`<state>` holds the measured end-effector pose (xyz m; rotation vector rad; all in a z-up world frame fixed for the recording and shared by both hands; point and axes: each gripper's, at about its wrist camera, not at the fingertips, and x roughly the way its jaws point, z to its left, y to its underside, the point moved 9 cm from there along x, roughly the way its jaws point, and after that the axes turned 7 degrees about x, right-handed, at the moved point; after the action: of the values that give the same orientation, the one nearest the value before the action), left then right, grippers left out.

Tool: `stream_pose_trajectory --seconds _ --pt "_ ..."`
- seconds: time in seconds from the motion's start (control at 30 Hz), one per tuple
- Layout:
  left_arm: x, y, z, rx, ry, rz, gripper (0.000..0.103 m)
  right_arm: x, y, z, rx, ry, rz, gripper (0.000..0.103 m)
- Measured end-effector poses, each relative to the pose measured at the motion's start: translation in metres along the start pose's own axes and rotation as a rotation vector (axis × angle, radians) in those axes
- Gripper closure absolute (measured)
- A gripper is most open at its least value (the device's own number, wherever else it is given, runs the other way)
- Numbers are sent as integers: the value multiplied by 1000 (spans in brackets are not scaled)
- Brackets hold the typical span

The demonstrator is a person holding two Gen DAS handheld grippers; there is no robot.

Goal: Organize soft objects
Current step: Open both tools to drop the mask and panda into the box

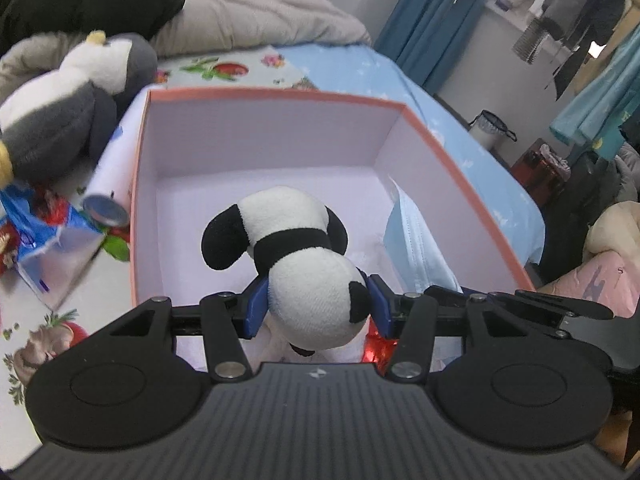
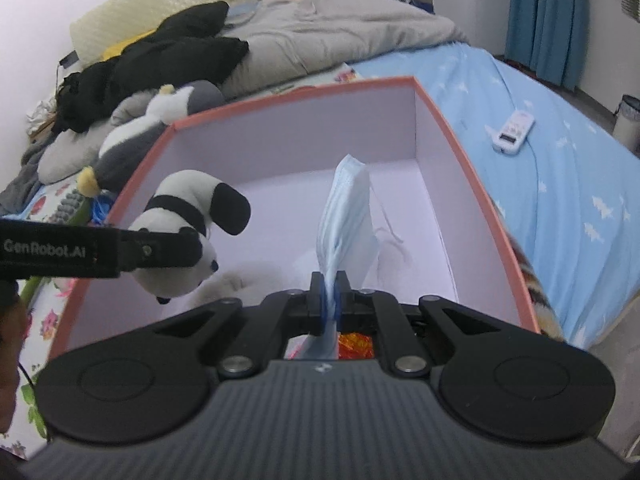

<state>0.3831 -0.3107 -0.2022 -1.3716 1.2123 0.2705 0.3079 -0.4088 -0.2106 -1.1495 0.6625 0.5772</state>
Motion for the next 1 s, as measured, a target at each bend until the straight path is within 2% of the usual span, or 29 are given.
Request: stream_pose_trajectory --seconds 0.13,0.17,0.2,0.27,0.43,0.63,1.0 --pt "3 5 2 -3 -9 8 44 3 3 -2 5 0 7 91" --pt "2 7 2 -1 -23 10 42 2 3 -2 9 0 6 82" --pt "0 7 2 5 -29 12 41 1 3 -1 16 -2 4 64" --pt "-9 7 0 7 -23 -8 39 -2 0 -1 22 -5 -9 48" --pt "-44 -1 -7 23 -27 -76 38 -25 -8 9 3 -14 -61 50" --pt "-107 -8 -16 45 -47 -179 38 -70 -21 28 -13 -37 -148 50" --pt "-226 11 -15 33 -93 -321 38 -152 -28 80 -58 -114 -287 50"
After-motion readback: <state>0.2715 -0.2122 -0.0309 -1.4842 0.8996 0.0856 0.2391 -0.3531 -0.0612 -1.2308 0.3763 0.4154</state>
